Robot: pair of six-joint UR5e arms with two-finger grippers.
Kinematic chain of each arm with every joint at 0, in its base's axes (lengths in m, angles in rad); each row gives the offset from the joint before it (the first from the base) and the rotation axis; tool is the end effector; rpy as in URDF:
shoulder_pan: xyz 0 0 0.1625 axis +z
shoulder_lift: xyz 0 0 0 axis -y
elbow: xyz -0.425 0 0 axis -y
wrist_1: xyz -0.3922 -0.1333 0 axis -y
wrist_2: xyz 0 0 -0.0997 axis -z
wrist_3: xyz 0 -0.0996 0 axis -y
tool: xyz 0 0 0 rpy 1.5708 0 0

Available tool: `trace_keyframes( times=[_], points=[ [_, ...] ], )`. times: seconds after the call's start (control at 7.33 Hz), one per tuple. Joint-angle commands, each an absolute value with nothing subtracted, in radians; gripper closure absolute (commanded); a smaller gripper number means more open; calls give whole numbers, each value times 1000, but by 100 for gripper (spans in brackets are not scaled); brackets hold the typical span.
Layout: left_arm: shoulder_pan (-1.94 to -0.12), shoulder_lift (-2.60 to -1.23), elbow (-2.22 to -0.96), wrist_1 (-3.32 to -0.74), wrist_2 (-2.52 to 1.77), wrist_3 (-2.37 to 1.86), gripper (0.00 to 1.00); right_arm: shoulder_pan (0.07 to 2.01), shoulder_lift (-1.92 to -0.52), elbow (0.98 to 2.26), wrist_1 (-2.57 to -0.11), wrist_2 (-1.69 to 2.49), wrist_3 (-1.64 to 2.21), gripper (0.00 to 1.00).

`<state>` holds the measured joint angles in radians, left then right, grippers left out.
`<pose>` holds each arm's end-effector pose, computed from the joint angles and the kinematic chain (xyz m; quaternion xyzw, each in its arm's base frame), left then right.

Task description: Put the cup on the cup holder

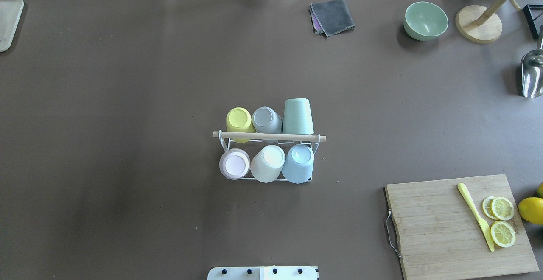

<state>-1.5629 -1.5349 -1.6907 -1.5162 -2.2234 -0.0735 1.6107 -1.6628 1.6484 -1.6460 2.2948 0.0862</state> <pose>-0.0690 -0.4781 0.6305 0.0009 0.3208 -0.0264 0.9468 0.0851 -0.4427 0.6746 -0.0501 -0.3527 0.0747 0.9314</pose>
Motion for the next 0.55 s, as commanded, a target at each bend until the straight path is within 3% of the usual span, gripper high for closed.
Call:
trace_keyframes(
  times=[0.0, 0.41],
  points=[
    [-1563, -1517, -1690, -1517, -2226, -75, 2, 1611, -1663, 1651, -1646, 2295, 86, 0],
    [-1571, -1454, -1712, -1562, -2229, -74, 2, 1611, -1663, 1658, -1646, 2295, 87, 0]
  ],
)
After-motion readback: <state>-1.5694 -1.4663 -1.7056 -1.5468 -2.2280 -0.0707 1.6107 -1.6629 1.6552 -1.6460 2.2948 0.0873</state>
